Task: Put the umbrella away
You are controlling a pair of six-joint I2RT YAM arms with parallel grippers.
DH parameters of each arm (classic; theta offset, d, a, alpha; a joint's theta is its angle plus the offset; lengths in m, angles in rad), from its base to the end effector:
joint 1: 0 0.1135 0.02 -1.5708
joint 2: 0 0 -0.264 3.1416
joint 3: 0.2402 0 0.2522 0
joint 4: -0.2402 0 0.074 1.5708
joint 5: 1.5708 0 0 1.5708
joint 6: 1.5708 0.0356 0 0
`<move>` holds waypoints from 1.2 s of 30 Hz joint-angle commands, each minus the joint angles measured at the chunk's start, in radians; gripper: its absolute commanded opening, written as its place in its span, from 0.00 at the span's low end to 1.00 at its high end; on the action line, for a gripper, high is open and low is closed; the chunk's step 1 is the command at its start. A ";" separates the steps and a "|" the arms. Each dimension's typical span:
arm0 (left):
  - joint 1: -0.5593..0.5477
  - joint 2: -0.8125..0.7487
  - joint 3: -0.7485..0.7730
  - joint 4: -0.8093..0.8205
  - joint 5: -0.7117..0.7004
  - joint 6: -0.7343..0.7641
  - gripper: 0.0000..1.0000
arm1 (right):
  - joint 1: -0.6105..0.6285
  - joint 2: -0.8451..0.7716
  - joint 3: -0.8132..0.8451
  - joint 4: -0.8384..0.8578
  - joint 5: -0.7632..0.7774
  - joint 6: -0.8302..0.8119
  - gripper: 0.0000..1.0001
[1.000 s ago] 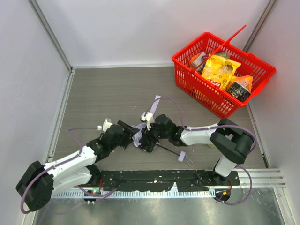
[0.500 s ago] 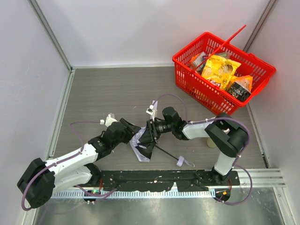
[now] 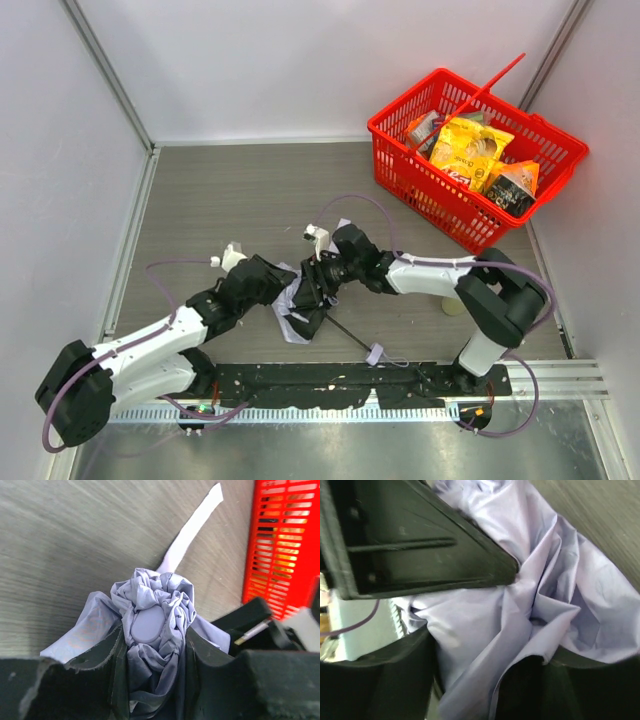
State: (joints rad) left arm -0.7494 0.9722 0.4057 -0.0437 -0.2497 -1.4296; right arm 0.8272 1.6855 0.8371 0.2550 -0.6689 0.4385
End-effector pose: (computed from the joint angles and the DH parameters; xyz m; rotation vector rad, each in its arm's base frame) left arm 0.1517 -0.1292 0.1886 -0.9185 2.1403 -0.9383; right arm 0.2151 0.2664 0.1747 -0.8795 2.2208 1.3968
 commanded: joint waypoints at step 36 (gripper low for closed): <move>-0.010 -0.153 -0.027 -0.125 0.171 -0.413 0.00 | 0.378 0.077 0.023 0.053 0.832 -0.333 0.69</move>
State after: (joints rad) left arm -0.7498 0.8524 0.3328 -0.3153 -0.2157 -1.7447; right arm 1.2129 1.7153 0.8673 0.2676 0.1238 0.1089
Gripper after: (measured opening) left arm 0.371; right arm 0.748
